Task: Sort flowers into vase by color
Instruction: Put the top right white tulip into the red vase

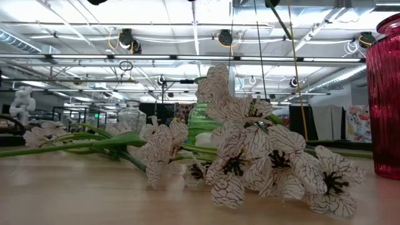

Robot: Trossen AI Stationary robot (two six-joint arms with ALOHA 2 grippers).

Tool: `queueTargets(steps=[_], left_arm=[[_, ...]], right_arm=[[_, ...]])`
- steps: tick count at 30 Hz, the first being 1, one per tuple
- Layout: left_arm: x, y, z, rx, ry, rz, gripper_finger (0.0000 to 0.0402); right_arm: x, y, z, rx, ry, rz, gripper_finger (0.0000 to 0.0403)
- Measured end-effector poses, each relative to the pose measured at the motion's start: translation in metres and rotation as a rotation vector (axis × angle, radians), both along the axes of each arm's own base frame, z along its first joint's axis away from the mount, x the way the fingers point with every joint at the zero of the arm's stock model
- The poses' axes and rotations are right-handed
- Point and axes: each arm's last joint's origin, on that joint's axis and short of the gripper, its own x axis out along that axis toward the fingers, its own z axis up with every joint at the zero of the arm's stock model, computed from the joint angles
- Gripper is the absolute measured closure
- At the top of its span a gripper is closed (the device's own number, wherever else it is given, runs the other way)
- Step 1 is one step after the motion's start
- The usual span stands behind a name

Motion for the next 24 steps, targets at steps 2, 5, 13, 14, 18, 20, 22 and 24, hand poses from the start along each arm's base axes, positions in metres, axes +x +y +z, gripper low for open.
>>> queueTargets(steps=[2,5,13,14,18,20,22,24], left_arm=[[0.0000,0.0000,0.0001,0.001,-0.001,0.001,0.0251],[-0.0001,0.0001,0.0002,0.020,-0.005,0.008,0.0251],[0.0000,0.0009,0.0001,0.019,-0.004,0.029,0.0251],[0.0001,0.0015,0.0001,0.019,-0.004,0.033,0.0252],[0.0004,0.0031,0.0001,0.017,-0.004,0.039,0.0266],[0.0004,0.0032,0.0000,0.017,-0.003,0.040,0.0278],[0.0004,0.0033,-0.0001,0.018,-0.003,0.043,0.0293],[0.0004,0.0034,-0.0002,0.017,-0.001,0.044,0.0309]], right_arm=[[0.0000,0.0000,-0.0001,-0.001,0.001,0.000,0.0403],[0.0000,0.0000,-0.0001,-0.001,0.001,0.000,0.0403],[0.0025,0.0006,-0.0013,0.002,-0.008,-0.001,0.0403],[0.0030,0.0007,-0.0016,0.002,-0.009,-0.001,0.0403],[0.0068,-0.0009,-0.0051,-0.010,0.001,-0.011,0.0403],[0.0074,-0.0023,-0.0057,-0.011,0.005,-0.017,0.0403],[0.0075,-0.0037,-0.0052,-0.008,0.001,-0.021,0.0403],[0.0075,-0.0037,-0.0053,-0.007,0.003,-0.021,0.0403]])
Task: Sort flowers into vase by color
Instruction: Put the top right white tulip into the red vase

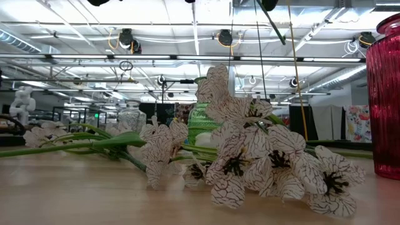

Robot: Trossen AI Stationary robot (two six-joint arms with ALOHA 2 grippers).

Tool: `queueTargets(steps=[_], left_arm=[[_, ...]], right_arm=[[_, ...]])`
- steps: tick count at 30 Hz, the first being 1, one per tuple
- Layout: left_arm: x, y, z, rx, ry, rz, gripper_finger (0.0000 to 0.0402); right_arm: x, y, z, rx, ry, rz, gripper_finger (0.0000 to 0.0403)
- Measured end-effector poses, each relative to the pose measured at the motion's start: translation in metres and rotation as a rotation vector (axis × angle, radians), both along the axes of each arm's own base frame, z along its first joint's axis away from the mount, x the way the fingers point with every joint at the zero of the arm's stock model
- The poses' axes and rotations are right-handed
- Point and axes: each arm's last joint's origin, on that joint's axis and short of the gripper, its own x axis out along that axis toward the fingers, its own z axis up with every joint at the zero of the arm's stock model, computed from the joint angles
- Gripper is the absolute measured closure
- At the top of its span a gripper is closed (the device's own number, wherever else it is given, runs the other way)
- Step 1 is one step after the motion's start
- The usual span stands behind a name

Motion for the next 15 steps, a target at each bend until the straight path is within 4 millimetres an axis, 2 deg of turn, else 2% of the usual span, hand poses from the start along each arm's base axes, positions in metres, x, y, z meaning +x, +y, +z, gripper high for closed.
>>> queueTargets(steps=[15], left_arm=[[-0.0004,-0.0004,0.0000,0.031,0.000,-0.015,0.0388]], right_arm=[[-0.0001,0.0006,-0.0005,-0.015,0.006,0.008,0.0403]])
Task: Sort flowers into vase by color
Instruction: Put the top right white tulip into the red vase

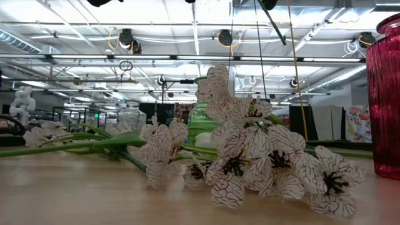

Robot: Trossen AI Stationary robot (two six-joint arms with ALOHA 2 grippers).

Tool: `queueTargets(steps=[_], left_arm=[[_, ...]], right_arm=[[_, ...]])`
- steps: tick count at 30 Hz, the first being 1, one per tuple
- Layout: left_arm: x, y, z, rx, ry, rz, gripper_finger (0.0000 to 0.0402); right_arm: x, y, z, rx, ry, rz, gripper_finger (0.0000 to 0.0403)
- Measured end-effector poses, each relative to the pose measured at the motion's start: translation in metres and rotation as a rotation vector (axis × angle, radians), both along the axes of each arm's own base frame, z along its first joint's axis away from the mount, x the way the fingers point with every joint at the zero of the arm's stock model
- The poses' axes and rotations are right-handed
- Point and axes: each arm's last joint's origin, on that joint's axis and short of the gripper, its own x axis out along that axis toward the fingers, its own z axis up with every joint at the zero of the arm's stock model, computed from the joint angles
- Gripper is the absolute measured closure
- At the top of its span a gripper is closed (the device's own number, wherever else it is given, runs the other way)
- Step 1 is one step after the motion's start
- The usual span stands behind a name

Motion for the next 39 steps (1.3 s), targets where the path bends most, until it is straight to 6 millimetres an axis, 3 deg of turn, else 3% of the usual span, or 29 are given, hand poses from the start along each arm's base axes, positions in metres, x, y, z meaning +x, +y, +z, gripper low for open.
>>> queueTargets(steps=[6,16,22,31,39], left_arm=[[-0.006,0.000,0.004,0.005,0.039,-0.023,0.0391],[-0.035,0.003,0.026,0.006,0.144,-0.112,0.0392],[-0.047,-0.007,0.037,-0.015,0.119,-0.161,0.0386],[-0.045,-0.032,0.042,-0.016,-0.026,-0.234,0.0382],[-0.021,-0.040,0.032,-0.019,-0.122,-0.219,0.0380]], right_arm=[[0.000,0.000,-0.002,0.020,0.019,-0.002,0.0373],[-0.013,-0.004,0.001,0.050,0.093,-0.020,0.0193],[-0.039,-0.011,0.011,0.095,0.146,-0.018,0.0123],[-0.082,-0.021,0.023,0.187,0.215,-0.020,0.0113],[-0.092,-0.025,0.011,0.057,0.357,-0.079,0.0126]])
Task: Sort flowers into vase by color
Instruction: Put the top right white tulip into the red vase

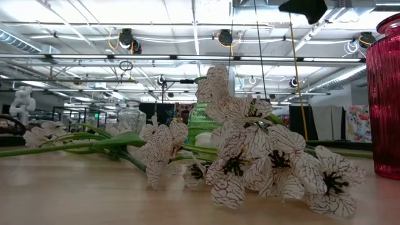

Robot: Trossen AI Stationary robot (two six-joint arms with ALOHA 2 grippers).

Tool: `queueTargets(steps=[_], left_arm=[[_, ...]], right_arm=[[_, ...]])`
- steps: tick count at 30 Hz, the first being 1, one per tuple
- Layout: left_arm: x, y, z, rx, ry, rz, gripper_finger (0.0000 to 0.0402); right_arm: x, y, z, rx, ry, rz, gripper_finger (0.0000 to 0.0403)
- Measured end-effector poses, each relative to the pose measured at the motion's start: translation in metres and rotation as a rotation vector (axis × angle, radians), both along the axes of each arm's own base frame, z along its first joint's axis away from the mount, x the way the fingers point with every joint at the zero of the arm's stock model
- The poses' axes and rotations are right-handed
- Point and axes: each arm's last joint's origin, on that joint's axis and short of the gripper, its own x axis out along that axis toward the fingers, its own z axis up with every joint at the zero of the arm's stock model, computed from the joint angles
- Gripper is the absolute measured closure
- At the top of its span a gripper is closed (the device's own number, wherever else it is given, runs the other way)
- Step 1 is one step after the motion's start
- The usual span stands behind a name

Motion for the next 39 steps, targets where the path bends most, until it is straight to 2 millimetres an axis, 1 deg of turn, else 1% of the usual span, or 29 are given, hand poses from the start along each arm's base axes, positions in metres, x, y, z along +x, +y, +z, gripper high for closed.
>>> queueTargets(steps=[3,7,10,12,15,21,25,30,39], left_arm=[[0.020,-0.004,-0.002,-0.018,0.027,0.045,0.0380],[0.049,-0.014,-0.006,0.011,0.121,0.039,0.0380],[0.063,-0.021,-0.004,0.033,0.186,0.028,0.0380],[0.069,-0.026,-0.003,0.041,0.207,0.020,0.0380],[0.074,-0.033,-0.005,0.050,0.213,0.008,0.0380],[0.075,-0.042,-0.009,0.059,0.225,-0.009,0.0379],[0.075,-0.042,-0.009,0.073,0.223,-0.005,0.0379],[0.073,-0.047,-0.007,0.076,0.203,-0.016,0.0379],[0.073,-0.046,-0.008,0.095,0.201,-0.004,0.0379]], right_arm=[[-0.002,-0.002,-0.004,-0.015,0.039,-0.047,0.0133],[-0.007,-0.004,-0.007,-0.038,0.082,-0.077,0.0143],[-0.011,-0.005,-0.008,-0.032,0.105,-0.085,0.0150],[-0.014,-0.006,-0.009,-0.028,0.120,-0.090,0.0154],[-0.018,-0.007,-0.009,-0.028,0.124,-0.091,0.0160],[-0.020,-0.008,-0.008,-0.015,0.117,-0.097,0.0171],[-0.021,-0.008,-0.008,-0.008,0.123,-0.100,0.0178],[-0.021,-0.008,-0.009,-0.011,0.132,-0.100,0.0184],[-0.021,-0.008,-0.009,-0.020,0.134,-0.096,0.0188]])
